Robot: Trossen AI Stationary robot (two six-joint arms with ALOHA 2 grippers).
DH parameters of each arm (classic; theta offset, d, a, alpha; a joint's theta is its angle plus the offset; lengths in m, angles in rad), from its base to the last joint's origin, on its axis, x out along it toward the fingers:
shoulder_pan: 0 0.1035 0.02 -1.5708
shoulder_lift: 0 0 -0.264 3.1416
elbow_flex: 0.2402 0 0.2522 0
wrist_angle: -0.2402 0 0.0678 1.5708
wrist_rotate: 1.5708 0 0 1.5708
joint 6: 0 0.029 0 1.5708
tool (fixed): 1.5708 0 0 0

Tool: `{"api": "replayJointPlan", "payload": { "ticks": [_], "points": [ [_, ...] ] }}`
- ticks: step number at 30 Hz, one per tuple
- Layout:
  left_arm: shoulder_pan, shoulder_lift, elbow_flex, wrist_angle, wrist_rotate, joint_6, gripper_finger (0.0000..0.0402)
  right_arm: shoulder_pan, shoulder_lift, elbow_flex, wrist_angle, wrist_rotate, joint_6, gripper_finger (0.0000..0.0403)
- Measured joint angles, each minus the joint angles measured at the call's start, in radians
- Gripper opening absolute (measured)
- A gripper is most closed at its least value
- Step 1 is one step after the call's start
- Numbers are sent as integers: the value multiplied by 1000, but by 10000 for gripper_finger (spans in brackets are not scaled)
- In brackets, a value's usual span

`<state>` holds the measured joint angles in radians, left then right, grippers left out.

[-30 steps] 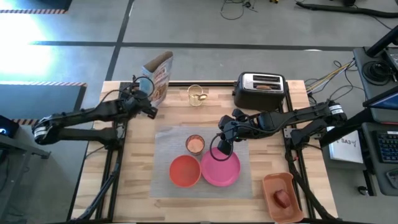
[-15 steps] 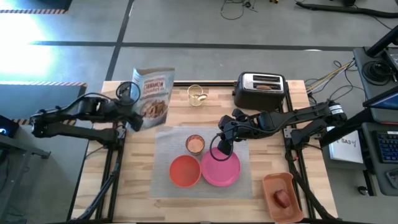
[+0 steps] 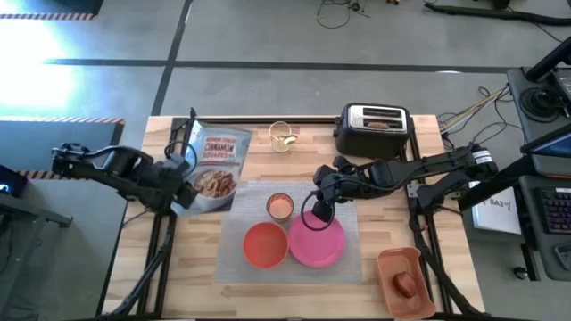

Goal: Arrange a breakfast setting
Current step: Pour the cereal from the blue cereal box into the orange bowl

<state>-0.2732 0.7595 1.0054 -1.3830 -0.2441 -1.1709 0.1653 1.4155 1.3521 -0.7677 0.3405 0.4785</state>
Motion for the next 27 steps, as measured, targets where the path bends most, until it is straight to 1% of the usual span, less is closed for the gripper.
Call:
{"api": "replayJointPlan", "payload": {
  "ticks": [10, 16, 22, 27],
  "points": [
    [-224, 40, 0, 0, 0, -204, 142, 0, 0, 0, 0, 0, 0, 123],
    [-417, 79, 16, -18, 0, -359, 142, 0, 0, 0, 0, 0, 0, 123],
    [-609, 185, 112, -119, -8, -525, 142, 0, 0, 0, 0, 0, 0, 123],
    [-730, 311, 251, -188, -7, -592, 142, 0, 0, 0, 0, 0, 0, 123]
  ]
}}
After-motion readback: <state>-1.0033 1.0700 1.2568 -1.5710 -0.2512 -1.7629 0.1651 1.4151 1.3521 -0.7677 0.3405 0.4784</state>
